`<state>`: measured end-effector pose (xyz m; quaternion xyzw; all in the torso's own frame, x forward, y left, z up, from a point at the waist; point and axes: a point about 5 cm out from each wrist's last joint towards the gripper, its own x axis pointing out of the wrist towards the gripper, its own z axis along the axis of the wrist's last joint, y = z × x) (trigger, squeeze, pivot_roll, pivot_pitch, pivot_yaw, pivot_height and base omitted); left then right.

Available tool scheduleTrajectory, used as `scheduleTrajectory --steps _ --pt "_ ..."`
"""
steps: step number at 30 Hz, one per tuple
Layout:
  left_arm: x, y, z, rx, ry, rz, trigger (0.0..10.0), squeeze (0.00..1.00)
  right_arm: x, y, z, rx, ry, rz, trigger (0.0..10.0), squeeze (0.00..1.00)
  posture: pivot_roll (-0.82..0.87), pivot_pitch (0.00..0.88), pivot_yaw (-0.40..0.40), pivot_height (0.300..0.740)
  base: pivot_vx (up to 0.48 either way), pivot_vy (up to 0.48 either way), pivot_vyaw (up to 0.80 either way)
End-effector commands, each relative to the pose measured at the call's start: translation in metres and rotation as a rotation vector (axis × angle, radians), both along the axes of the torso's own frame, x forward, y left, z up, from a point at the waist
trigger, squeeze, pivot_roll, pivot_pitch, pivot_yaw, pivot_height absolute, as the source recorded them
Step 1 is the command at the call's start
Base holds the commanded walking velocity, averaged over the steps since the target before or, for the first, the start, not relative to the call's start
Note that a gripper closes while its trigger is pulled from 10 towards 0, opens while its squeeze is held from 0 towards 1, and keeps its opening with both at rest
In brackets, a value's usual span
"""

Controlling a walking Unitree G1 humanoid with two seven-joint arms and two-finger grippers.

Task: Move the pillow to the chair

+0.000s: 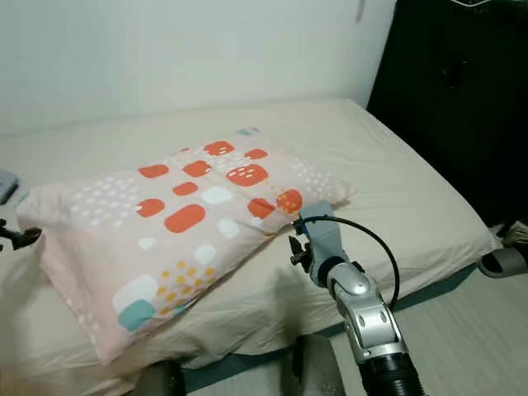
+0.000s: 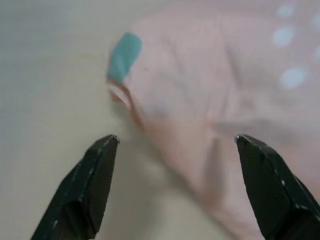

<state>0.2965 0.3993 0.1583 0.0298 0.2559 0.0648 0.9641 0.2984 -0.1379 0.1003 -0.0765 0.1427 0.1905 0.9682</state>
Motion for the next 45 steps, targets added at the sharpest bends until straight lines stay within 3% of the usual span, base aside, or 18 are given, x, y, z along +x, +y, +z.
scheduleTrajectory --steps 1,3,4,5,6,8,9,15,20,23,24,25,26,27,38,40,41,45 --pt "-0.009 -0.001 -0.012 -0.236 -0.027 0.022 10.0 0.0 -0.001 -0.004 -0.001 0.018 0.001 -0.018 10.0 0.0 0.03 0.034 -0.043 0.578 0.0 0.0 0.0" --pt "-0.037 -0.009 -0.05 -0.531 0.023 0.003 10.0 0.0 0.0 -0.002 -0.001 0.028 0.001 -0.02 10.0 0.0 0.03 0.035 -0.051 0.578 0.0 0.0 0.0" --pt "-0.051 -0.011 -0.065 -0.643 0.023 0.019 10.0 0.42 0.001 -0.001 -0.001 0.033 0.002 -0.017 10.0 0.0 0.04 0.035 -0.056 0.578 0.0 0.0 0.0" --pt "-0.051 -0.011 -0.065 -0.643 0.023 0.019 10.0 0.42 0.001 -0.001 -0.001 0.033 0.002 -0.017 10.0 0.0 0.04 0.035 -0.056 0.578 0.0 0.0 0.0" --pt "-0.064 -0.014 -0.08 -0.772 -0.016 0.07 10.0 1.0 0.002 0.001 0.0 0.039 0.003 -0.011 10.0 0.0 0.04 0.037 -0.063 0.578 0.0 0.0 0.0" --pt "-0.064 -0.014 -0.08 -0.772 -0.016 0.07 10.0 1.0 0.002 0.001 0.0 0.039 0.003 -0.011 10.0 0.0 0.04 0.037 -0.063 0.578 0.0 0.0 0.0" --pt "-0.071 -0.018 -0.092 -0.846 -0.051 0.11 10.0 1.0 0.003 0.003 0.0 0.04 0.002 -0.002 10.0 0.0 0.04 0.039 -0.072 0.578 0.0 0.0 0.0" --pt "-0.075 -0.027 -0.106 -0.898 -0.069 0.133 10.0 1.0 0.005 0.005 0.002 0.041 0.0 0.013 10.0 0.0 0.04 0.043 -0.085 0.578 0.0 0.0 0.0" --pt "-0.06 -0.047 -0.109 -1.073 -0.184 0.158 10.0 1.0 0.006 0.005 0.004 0.054 0.004 0.024 10.0 0.0 0.02 0.044 -0.087 0.578 0.0 0.0 0.0" --pt "-0.06 -0.047 -0.109 -1.073 -0.184 0.158 10.0 1.0 0.006 0.005 0.004 0.054 0.004 0.024 10.0 0.0 0.02 0.044 -0.087 0.578 0.0 0.0 0.0" --pt "-0.055 -0.059 -0.113 -1.115 -0.189 0.134 10.0 1.0 0.005 0.004 0.004 0.055 0.005 0.022 10.0 0.0 0.01 0.045 -0.084 0.578 0.0 0.0 0.0" --pt "-0.051 -0.074 -0.122 -1.123 -0.167 0.121 10.0 1.0 0.004 0.003 0.004 0.053 0.004 0.02 10.0 0.0 0.0 0.045 -0.08 0.578 0.0 0.0 0.0" --pt "-0.051 -0.074 -0.122 -1.123 -0.167 0.121 10.0 1.0 0.004 0.003 0.004 0.053 0.004 0.02 10.0 0.0 0.0 0.045 -0.08 0.578 0.0 0.0 0.0" --pt "-0.048 -0.088 -0.13 -1.117 -0.15 0.105 10.0 1.0 0.003 0.002 0.005 0.052 0.003 0.017 10.0 0.0 -0.01 0.046 -0.079 0.578 0.0 0.0 0.0" --pt "-0.037 -0.136 -0.155 -1.04 -0.064 0.074 10.0 1.0 0.001 0.0 0.006 0.05 -0.001 0.008 10.0 0.0 -0.02 0.048 -0.075 0.578 0.0 0.0 0.0" --pt "-0.029 -0.157 -0.157 -1.077 -0.08 0.074 10.0 0.2 0.001 0.001 0.005 0.051 0.001 0.009 10.0 0.0 -0.02 0.048 -0.076 0.578 0.0 0.0 0.0" --pt "-0.023 -0.166 -0.154 -1.12 -0.112 0.087 10.0 0.0 0.001 0.001 0.005 0.052 0.002 0.01 10.0 0.0 -0.02 0.05 -0.074 0.578 0.0 0.0 0.0" --pt "-0.011 -0.179 -0.146 -1.183 -0.172 0.106 10.0 0.0 0.002 0.003 0.005 0.052 0.003 0.014 10.0 0.0 -0.02 0.052 -0.075 0.578 0.0 0.0 0.0"
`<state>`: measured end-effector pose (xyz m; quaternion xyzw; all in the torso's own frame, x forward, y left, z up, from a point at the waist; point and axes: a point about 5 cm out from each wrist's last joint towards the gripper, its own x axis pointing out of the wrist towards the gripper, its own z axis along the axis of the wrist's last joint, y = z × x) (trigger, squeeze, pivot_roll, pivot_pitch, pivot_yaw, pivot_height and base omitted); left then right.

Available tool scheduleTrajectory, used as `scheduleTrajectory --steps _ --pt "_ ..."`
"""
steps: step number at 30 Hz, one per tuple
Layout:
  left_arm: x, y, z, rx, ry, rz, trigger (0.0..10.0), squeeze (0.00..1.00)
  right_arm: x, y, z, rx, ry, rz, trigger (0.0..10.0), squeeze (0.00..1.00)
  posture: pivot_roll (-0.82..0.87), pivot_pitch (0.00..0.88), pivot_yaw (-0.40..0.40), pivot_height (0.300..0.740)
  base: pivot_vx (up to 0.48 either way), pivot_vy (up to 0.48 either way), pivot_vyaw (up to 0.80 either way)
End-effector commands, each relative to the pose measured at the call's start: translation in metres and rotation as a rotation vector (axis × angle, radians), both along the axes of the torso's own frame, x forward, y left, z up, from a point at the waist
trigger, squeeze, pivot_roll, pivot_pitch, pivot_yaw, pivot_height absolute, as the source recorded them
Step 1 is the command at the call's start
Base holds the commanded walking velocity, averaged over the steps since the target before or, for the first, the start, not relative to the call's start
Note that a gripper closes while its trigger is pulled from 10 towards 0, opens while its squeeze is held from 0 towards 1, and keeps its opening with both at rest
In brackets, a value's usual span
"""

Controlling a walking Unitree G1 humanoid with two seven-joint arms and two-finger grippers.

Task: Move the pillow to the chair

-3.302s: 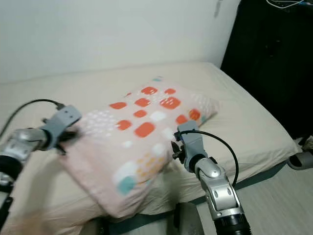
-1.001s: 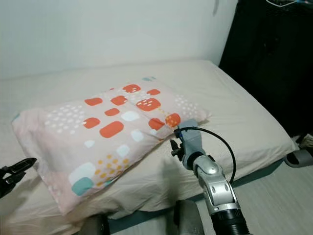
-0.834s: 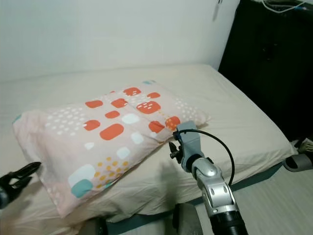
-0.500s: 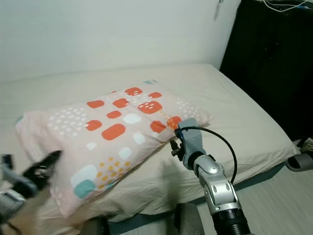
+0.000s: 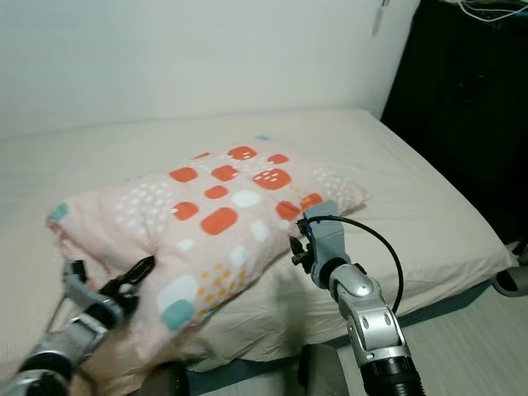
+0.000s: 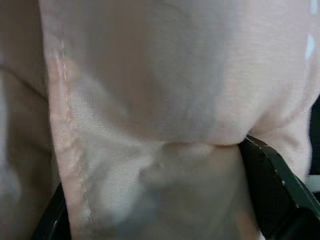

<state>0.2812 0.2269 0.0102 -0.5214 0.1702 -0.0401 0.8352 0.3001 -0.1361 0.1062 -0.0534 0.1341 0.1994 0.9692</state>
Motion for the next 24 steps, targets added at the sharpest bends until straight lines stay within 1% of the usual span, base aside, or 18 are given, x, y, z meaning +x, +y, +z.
scheduleTrajectory --steps 1,2,3,5,6,7,8,9,11,13,15,17,19,20,22,23,24 --pt "0.008 -0.011 0.004 -0.021 -0.003 0.008 10.0 0.0 0.0 0.002 0.0 0.001 0.01 0.004 10.0 0.0 -0.02 0.054 -0.074 0.578 0.0 0.0 0.0" --pt "0.008 -0.011 0.004 -0.021 -0.003 0.008 10.0 0.0 0.0 0.002 0.0 0.001 0.01 0.004 10.0 0.0 -0.02 0.054 -0.074 0.578 0.0 0.0 0.0" --pt "0.012 -0.015 0.006 -0.013 -0.01 0.013 10.0 0.0 0.0 0.002 0.0 0.0 0.01 0.004 10.0 0.0 -0.02 0.054 -0.074 0.578 0.0 0.0 0.0" --pt "0.012 -0.015 0.006 -0.013 -0.01 0.013 10.0 0.0 0.0 0.002 0.0 0.0 0.01 0.004 10.0 0.0 -0.02 0.054 -0.074 0.578 0.0 0.0 0.0" --pt "0.015 -0.017 0.009 -0.002 -0.018 0.021 10.0 0.0 0.001 0.002 0.0 -0.001 0.01 0.003 10.0 0.0 -0.02 0.056 -0.073 0.578 0.0 0.0 0.0" --pt "0.019 -0.019 0.013 -0.011 -0.038 0.038 10.0 0.0 0.001 0.002 0.0 0.0 0.011 -0.002 10.0 0.0 -0.02 0.057 -0.071 0.578 0.0 0.0 0.0" --pt "0.019 -0.019 0.013 -0.011 -0.038 0.038 10.0 0.0 0.001 0.002 0.0 0.0 0.011 -0.002 10.0 0.0 -0.02 0.057 -0.071 0.578 0.0 0.0 0.0" --pt "0.023 -0.019 0.016 -0.025 -0.054 0.052 10.0 0.0 0.001 0.002 -0.001 0.002 0.012 -0.006 10.0 0.0 -0.02 0.057 -0.071 0.578 0.0 0.0 0.0" --pt "0.027 -0.018 0.021 -0.062 -0.058 0.08 0.0 0.0 0.002 0.001 -0.001 0.005 0.013 -0.012 10.0 0.0 -0.02 0.059 -0.07 0.578 0.0 0.0 0.0" --pt "0.029 -0.018 0.024 -0.042 -0.066 0.078 0.0 0.0 0.002 0.002 -0.001 0.006 0.013 -0.013 10.0 0.0 -0.02 0.061 -0.069 0.578 0.0 0.0 0.0" --pt "0.029 -0.018 0.025 -0.039 -0.068 0.077 0.0 0.0 0.002 0.002 -0.001 0.007 0.013 -0.013 10.0 0.0 -0.02 0.061 -0.068 0.578 0.0 0.0 0.0" --pt "0.029 -0.019 0.025 0.007 -0.06 0.068 0.0 0.0 0.002 0.002 -0.001 0.007 0.012 -0.013 10.0 0.0 -0.02 0.061 -0.068 0.578 0.0 0.0 0.0" --pt "0.029 -0.026 0.023 0.141 -0.054 -0.009 0.0 0.0 0.002 0.002 -0.001 0.006 0.011 -0.013 10.0 0.0 -0.02 0.062 -0.068 0.578 0.0 0.0 0.0" --pt "0.029 -0.026 0.023 0.141 -0.054 -0.009 0.0 0.0 0.002 0.002 -0.001 0.006 0.011 -0.013 10.0 0.0 -0.02 0.062 -0.068 0.578 0.0 0.0 0.0" --pt "0.027 -0.032 0.021 0.226 -0.056 -0.07 0.0 0.0 0.002 0.002 -0.001 0.005 0.011 -0.013 10.0 0.0 -0.02 0.063 -0.069 0.578 0.0 0.0 0.0" --pt "0.027 -0.032 0.021 0.226 -0.056 -0.07 0.0 0.0 0.002 0.002 -0.001 0.005 0.011 -0.013 10.0 0.0 -0.02 0.063 -0.069 0.578 0.0 0.0 0.0" --pt "0.027 -0.033 0.021 0.252 -0.056 -0.087 0.0 0.0 0.003 0.002 0.0 0.004 0.01 -0.014 10.0 0.0 -0.01 0.063 -0.07 0.578 0.0 0.0 0.0"
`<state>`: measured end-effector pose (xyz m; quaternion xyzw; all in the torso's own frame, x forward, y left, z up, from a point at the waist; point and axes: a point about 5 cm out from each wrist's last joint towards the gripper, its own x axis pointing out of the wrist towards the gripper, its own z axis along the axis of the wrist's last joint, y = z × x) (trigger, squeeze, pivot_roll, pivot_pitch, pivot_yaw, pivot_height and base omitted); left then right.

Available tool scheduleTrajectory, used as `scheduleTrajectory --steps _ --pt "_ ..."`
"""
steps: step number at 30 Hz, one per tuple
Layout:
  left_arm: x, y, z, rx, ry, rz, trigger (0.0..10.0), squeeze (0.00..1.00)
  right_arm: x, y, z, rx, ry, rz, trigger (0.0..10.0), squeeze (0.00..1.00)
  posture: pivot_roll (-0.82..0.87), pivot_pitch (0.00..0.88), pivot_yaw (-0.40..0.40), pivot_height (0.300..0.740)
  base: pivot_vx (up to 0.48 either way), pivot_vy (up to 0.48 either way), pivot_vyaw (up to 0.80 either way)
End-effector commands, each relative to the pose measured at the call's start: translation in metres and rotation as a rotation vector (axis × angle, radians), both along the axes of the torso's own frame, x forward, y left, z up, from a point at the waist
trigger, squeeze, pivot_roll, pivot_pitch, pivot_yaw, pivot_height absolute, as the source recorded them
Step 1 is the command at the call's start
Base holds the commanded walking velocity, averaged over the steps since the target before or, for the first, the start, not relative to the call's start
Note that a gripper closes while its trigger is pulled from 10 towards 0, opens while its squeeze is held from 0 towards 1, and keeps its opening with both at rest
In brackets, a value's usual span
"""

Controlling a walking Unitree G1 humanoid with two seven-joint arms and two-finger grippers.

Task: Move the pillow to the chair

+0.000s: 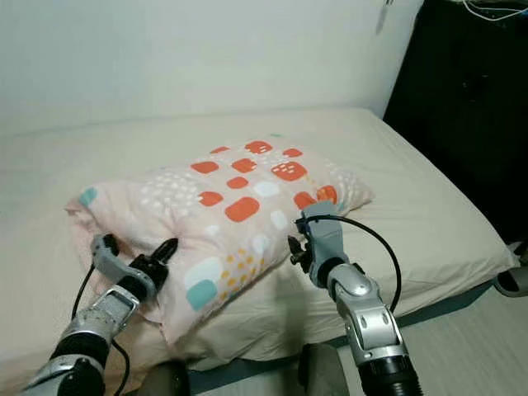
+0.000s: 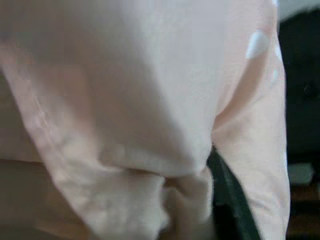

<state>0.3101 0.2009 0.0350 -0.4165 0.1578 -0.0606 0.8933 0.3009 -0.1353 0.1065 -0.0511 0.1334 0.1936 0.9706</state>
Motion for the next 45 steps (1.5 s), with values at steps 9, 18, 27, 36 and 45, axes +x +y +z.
scheduleTrajectory --steps 9,18,27,36,45 --pt "0.001 0.002 0.002 0.115 0.031 -0.013 0.0 0.0 0.004 0.004 0.0 -0.008 0.001 0.0 10.0 0.0 0.0 0.062 -0.073 0.578 0.0 0.0 0.0" --pt "-0.017 0.104 0.055 0.618 0.077 -0.33 0.0 0.0 0.006 -0.001 0.003 -0.008 -0.008 -0.024 10.0 0.0 -0.01 0.063 -0.064 0.578 0.0 0.0 0.0" --pt "-0.068 0.193 0.096 1.002 0.306 -0.531 0.0 0.0 0.006 0.0 0.001 -0.002 -0.002 -0.026 10.0 0.0 0.02 0.061 -0.067 0.578 0.0 0.0 0.0" --pt "-0.1 0.23 0.112 1.146 0.529 -0.589 0.0 0.0 0.006 0.003 0.0 0.007 0.001 -0.023 10.0 0.0 0.02 0.058 -0.069 0.578 0.0 0.0 0.0" --pt "-0.077 0.16 0.046 0.896 0.319 -0.584 0.0 0.0 0.017 0.001 0.001 0.176 -0.024 -0.109 10.0 0.0 -0.01 0.042 -0.062 0.578 0.0 0.0 0.0"
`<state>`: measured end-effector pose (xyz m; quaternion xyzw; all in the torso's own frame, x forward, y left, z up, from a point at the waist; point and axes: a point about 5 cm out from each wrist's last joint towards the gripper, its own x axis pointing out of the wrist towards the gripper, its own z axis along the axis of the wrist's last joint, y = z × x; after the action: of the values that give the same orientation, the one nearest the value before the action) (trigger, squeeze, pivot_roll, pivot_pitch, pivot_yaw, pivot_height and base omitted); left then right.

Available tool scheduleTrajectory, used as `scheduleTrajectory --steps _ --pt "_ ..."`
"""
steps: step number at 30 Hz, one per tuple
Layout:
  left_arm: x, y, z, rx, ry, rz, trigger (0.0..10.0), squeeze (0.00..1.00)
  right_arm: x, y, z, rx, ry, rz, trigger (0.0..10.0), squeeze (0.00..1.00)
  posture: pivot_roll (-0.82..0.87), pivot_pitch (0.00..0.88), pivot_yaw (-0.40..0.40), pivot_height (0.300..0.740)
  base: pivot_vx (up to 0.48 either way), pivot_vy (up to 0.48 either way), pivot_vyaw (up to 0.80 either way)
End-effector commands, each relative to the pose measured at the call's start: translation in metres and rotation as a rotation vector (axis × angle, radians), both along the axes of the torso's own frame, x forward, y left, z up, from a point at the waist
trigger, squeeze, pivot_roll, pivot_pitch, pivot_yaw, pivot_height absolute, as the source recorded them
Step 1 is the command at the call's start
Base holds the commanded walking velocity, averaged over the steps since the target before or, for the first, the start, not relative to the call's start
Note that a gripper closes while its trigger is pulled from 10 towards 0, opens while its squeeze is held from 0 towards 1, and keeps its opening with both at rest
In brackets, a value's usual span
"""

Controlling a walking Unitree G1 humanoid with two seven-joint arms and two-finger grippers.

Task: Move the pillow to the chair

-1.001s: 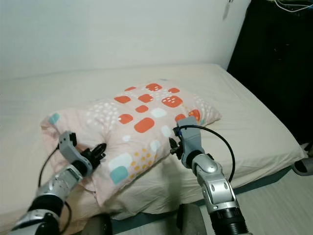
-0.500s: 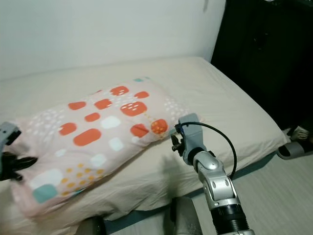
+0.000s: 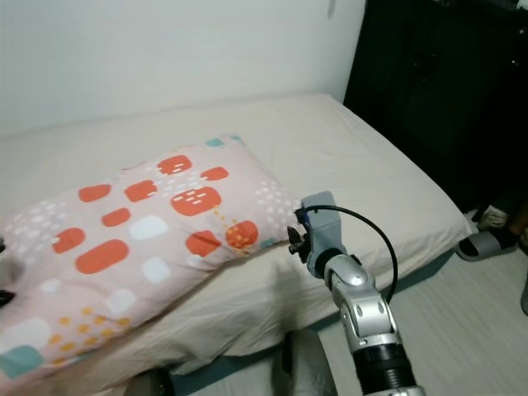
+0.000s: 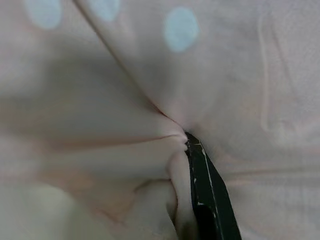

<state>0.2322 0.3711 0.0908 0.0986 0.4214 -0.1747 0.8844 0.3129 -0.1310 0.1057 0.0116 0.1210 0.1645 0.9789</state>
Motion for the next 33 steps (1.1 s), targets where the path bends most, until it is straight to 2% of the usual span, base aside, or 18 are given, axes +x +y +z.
scheduleTrajectory --steps 1,2,3,5,7,10,11,12,14,15,16,18,19,21,24,28,30,33 --pt "0.001 -0.01 -0.01 -0.067 -0.016 0.044 0.0 0.0 0.005 -0.003 0.002 0.056 -0.019 -0.035 10.0 0.0 -0.01 0.042 -0.062 0.578 0.0 0.0 0.0" --pt "0.001 -0.01 -0.01 -0.067 -0.016 0.044 0.0 0.0 0.005 -0.003 0.002 0.056 -0.019 -0.035 10.0 0.0 -0.01 0.042 -0.062 0.578 0.0 0.0 0.0" --pt "0.007 -0.028 -0.022 -0.138 -0.113 0.064 0.0 0.0 0.01 -0.003 0.002 -0.026 -0.057 -0.025 10.0 0.0 -0.01 0.035 -0.065 0.578 0.0 0.0 0.0" --pt "0.007 -0.028 -0.022 -0.138 -0.113 0.064 0.0 0.0 0.01 -0.003 0.002 -0.026 -0.057 -0.025 10.0 0.0 -0.01 0.035 -0.065 0.578 0.0 0.0 0.0" --pt "0.006 -0.042 -0.041 -0.105 -0.221 0.103 0.0 0.0 0.017 0.001 -0.001 -0.237 -0.129 0.051 10.0 0.0 -0.01 0.028 -0.073 0.578 0.0 0.0 0.0" --pt "0.006 -0.042 -0.041 -0.105 -0.221 0.103 0.0 0.0 0.017 0.001 -0.001 -0.237 -0.129 0.051 10.0 0.0 -0.01 0.028 -0.073 0.578 0.0 0.0 0.0" --pt "0.004 -0.046 -0.046 -0.134 -0.248 0.197 0.0 0.0 0.018 0.005 -0.009 -0.383 -0.152 0.152 10.0 1.0 0.0 0.032 -0.09 0.578 0.0 0.0 0.0" --pt "0.007 -0.048 -0.046 -0.174 -0.262 0.264 0.0 0.0 0.017 0.007 -0.013 -0.413 -0.147 0.194 10.0 1.0 0.01 0.035 -0.097 0.578 0.0 0.0 0.0" --pt "0.009 -0.05 -0.046 -0.2 -0.271 0.308 0.0 0.0 0.016 0.008 -0.015 -0.426 -0.142 0.218 10.0 1.0 0.01 0.035 -0.097 0.578 0.0 0.0 0.0" --pt "0.014 -0.055 -0.045 -0.229 -0.309 0.363 0.0 0.0 0.016 0.01 -0.017 -0.328 -0.094 0.207 10.0 1.0 0.01 0.04 -0.102 0.578 0.0 0.0 0.0" --pt "0.014 -0.055 -0.045 -0.229 -0.309 0.363 0.0 0.0 0.016 0.01 -0.017 -0.328 -0.094 0.207 10.0 1.0 0.01 0.04 -0.102 0.578 0.0 0.0 0.0" --pt "0.021 -0.064 -0.042 -0.246 -0.372 0.426 0.0 0.0 0.019 0.013 -0.02 -0.063 0.007 0.126 10.0 1.0 0.02 0.046 -0.108 0.578 0.0 0.0 0.0" --pt "0.021 -0.064 -0.042 -0.246 -0.372 0.426 0.0 0.0 0.019 0.013 -0.02 -0.063 0.007 0.126 10.0 1.0 0.02 0.046 -0.108 0.578 0.0 0.0 0.0" --pt "0.023 -0.071 -0.041 -0.239 -0.399 0.454 0.0 0.0 0.025 0.007 -0.019 0.138 0.04 0.001 10.0 1.0 0.02 0.049 -0.107 0.578 0.0 0.0 0.0" --pt "0.023 -0.073 -0.042 -0.232 -0.405 0.46 0.0 0.0 0.032 -0.003 -0.015 0.21 0.015 -0.094 10.0 1.0 0.01 0.052 -0.097 0.578 0.0 0.0 0.0" --pt "0.023 -0.073 -0.042 -0.227 -0.407 0.463 0.0 0.0 0.036 -0.01 -0.013 0.235 -0.002 -0.138 10.0 1.0 0.01 0.052 -0.097 0.578 0.0 0.0 0.0" --pt "0.021 -0.07 -0.041 -0.211 -0.409 0.486 0.0 0.0 0.044 -0.032 -0.012 0.324 -0.025 -0.266 10.0 1.0 0.02 0.059 -0.093 0.578 0.0 0.0 0.0" --pt "0.02 -0.068 -0.041 -0.208 -0.408 0.497 0.0 0.0 0.046 -0.041 -0.013 0.349 -0.017 -0.317 10.0 1.0 0.02 0.059 -0.093 0.578 0.0 0.0 0.0"
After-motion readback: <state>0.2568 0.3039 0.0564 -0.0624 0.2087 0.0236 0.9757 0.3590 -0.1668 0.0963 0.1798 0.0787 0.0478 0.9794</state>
